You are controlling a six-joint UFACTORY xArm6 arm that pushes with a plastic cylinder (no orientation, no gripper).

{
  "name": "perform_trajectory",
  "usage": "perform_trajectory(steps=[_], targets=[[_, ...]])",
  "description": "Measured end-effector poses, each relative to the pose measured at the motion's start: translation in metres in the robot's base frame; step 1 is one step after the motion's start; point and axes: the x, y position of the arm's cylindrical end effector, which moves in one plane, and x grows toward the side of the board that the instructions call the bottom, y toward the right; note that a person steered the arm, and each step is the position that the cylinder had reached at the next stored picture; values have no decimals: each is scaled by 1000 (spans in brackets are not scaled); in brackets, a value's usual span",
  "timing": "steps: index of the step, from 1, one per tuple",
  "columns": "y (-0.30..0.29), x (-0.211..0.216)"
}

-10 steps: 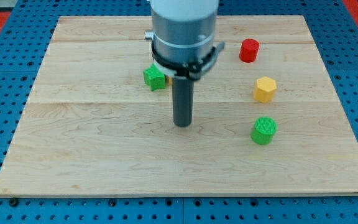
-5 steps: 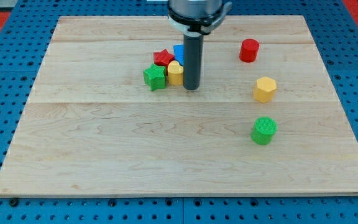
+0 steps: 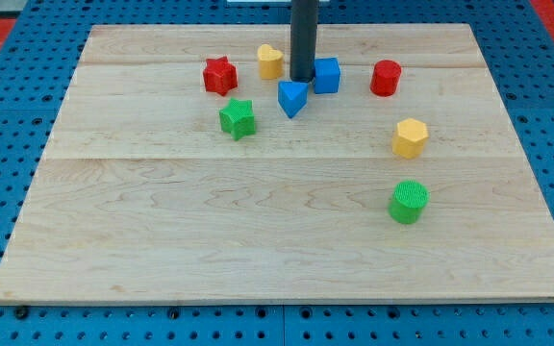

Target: Place the cube at the top right side of red circle

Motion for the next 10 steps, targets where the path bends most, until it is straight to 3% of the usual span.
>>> perform_trajectory(steps=[2, 4, 6, 7, 10], targets=[[13, 32], [30, -36], [14, -53], [65, -55], [105, -53]])
